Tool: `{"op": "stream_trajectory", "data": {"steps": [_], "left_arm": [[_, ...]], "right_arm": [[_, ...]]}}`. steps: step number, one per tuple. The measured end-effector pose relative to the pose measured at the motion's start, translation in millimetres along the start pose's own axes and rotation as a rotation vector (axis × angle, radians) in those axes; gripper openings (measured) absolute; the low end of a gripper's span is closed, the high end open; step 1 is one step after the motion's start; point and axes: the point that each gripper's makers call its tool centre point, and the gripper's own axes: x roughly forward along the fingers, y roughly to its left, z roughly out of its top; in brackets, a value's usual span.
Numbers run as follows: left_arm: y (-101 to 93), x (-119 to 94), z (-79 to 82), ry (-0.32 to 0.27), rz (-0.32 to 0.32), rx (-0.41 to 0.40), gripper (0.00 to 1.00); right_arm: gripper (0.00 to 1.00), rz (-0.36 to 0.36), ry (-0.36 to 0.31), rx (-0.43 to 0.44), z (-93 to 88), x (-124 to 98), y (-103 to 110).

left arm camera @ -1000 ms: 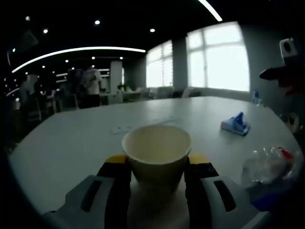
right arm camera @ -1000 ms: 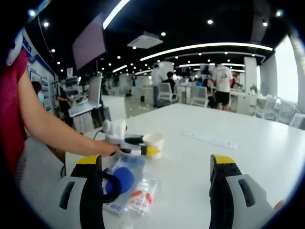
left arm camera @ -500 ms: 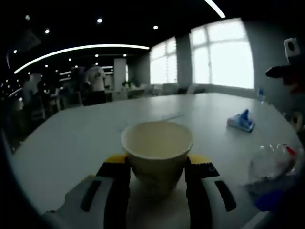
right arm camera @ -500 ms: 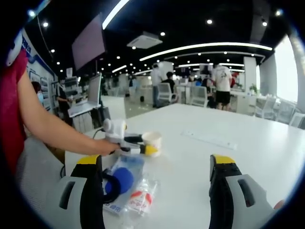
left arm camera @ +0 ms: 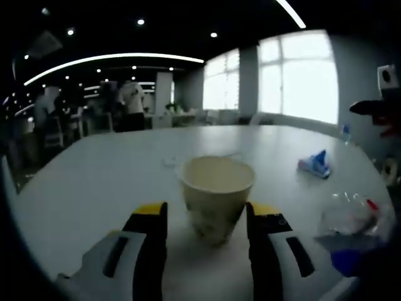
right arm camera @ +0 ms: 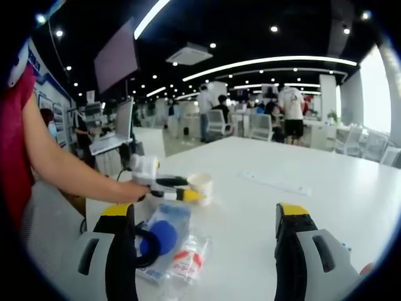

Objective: Arrange the tabletop items into an orderly group along one side of the table until the central work area is clear of visible clutter.

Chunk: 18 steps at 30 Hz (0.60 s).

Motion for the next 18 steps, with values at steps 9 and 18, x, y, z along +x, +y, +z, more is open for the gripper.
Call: {"op": "stream_trajectory", "data": {"steps": [9, 18], "left_arm": [[0.8, -27, 7.2, -0.002, -0.010, 0.025, 0.50], [-5.2, -54, 17.3, 0.005, -0.049, 0.067, 0.52]], "right_arm": [[0.91, 0.010, -0.008, 0.001, 1.0, -2, 7], [0.91, 0.016, -0.026, -0.007, 7.9, -7, 14]]}}
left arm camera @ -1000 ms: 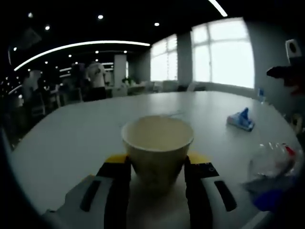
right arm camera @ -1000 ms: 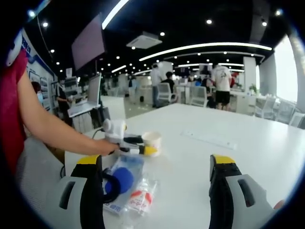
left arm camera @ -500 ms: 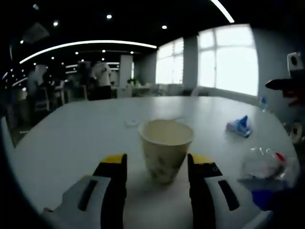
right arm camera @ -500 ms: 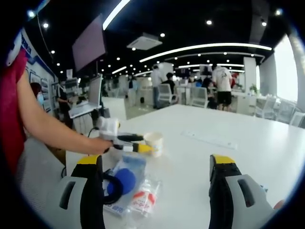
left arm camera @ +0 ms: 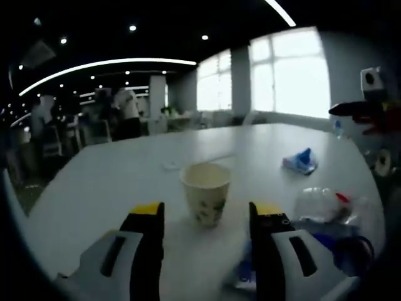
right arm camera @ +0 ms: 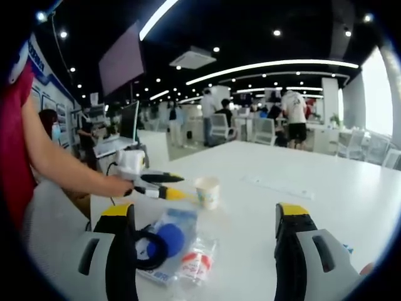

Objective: Arrange the tabletop items into an orderly group along one side of the table until the central work area is clear of visible clutter.

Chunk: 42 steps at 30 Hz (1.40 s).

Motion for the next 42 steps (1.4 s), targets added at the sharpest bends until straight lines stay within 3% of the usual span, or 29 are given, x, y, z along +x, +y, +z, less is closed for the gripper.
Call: {"op": "stream_trajectory", "data": {"steps": [7, 14, 19, 25, 28, 42], "left_arm": [[-21.5, -23, 5.2, 0.037, -0.090, 0.051, 0.53], [-49.1, -46, 20.6, 0.027, -0.186, 0.120, 0.54], [-93.1, -56, 32.7, 0.042, -0.337, 0.264, 0.54], [-143.0, -62, 30.4, 0.094, -0.533, 0.466, 0.54], [-163.1, -62, 31.0, 0.106, -0.612, 0.513, 0.53], [-188.5, -37, 20.7, 0.197, -0.790, 0.746, 0.50]], "right_arm": [[0.91, -0.003, -0.005, -0.008, 1.1, -9, 6], [0.91, -0.010, 0.006, -0.010, -4.2, -21, 12], [0.91, -0.016, 0.015, -0.007, -10.9, -28, 19], [0.91, -0.020, 0.020, -0.005, -17.1, -35, 28], [0.91, -0.020, 0.023, -0.005, -19.9, -38, 32], [0.90, -0.037, 0.033, 0.017, -33.5, -49, 38]]}}
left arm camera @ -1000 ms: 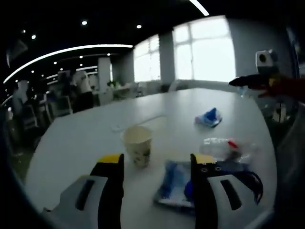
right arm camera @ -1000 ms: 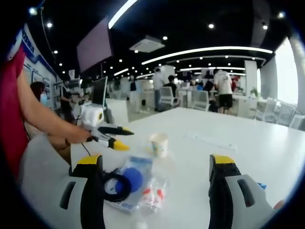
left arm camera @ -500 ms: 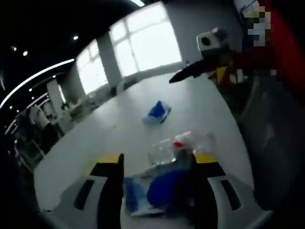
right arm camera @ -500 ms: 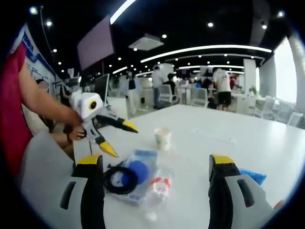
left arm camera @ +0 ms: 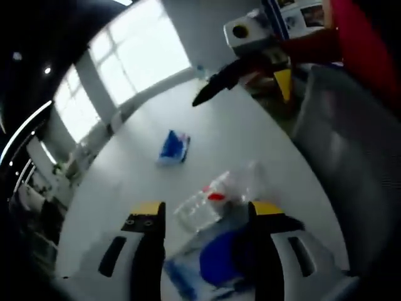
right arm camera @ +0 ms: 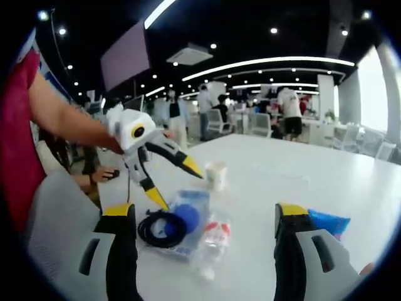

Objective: Arrange the tabletop items into an orderly group along one side of the table until the central work area is clear of visible clutter.

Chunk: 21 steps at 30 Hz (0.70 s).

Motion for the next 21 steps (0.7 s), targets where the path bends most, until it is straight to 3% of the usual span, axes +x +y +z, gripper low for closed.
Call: {"op": "stream_trajectory", "data": {"steps": [13, 21], "left_arm": [[-0.8, 50, -11.2, 0.092, -0.160, 0.146, 0.48], [1.2, 71, -19.9, 0.142, -0.224, 0.243, 0.45]], "right_arm": [[0.90, -0.015, 0.016, 0.029, -12.0, -2, -2], [0.90, -0.034, 0.024, 0.047, -19.6, -8, -8]]}}
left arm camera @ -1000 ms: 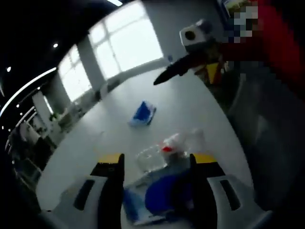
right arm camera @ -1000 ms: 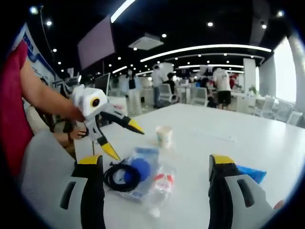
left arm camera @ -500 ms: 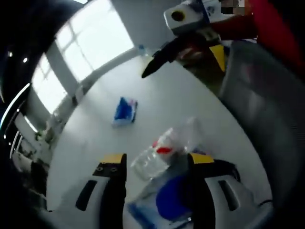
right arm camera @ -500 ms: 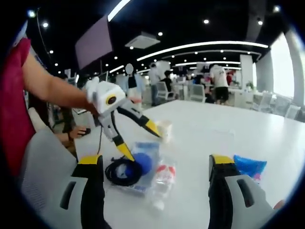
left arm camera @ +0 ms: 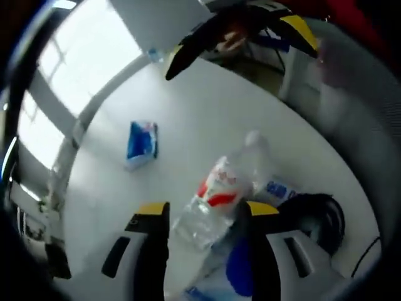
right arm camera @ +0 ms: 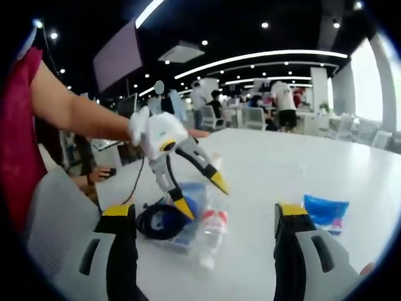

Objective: Arrange the tabletop items into an orderly group along one side of the table until the central work area is clear of visible clutter.

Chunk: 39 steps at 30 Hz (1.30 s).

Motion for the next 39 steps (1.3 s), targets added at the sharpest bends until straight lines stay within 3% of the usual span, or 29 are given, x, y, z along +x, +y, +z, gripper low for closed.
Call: {"op": "stream_trajectory", "data": {"steps": [16, 30, 39], "left_arm": [[-20.4, 27, 3.6, 0.051, -0.198, 0.157, 0.42], [-31.2, 42, 9.6, 0.068, -0.301, 0.211, 0.42], [-34.9, 51, 8.4, 0.096, -0.332, 0.222, 0.43]], "right_arm": [[0.90, -0.022, 0.004, 0.024, -6.1, -4, -7], [0.90, -0.038, 0.006, 0.043, -10.7, -10, -12], [0.89, -0.044, 0.007, 0.058, -12.8, -12, -13]]}}
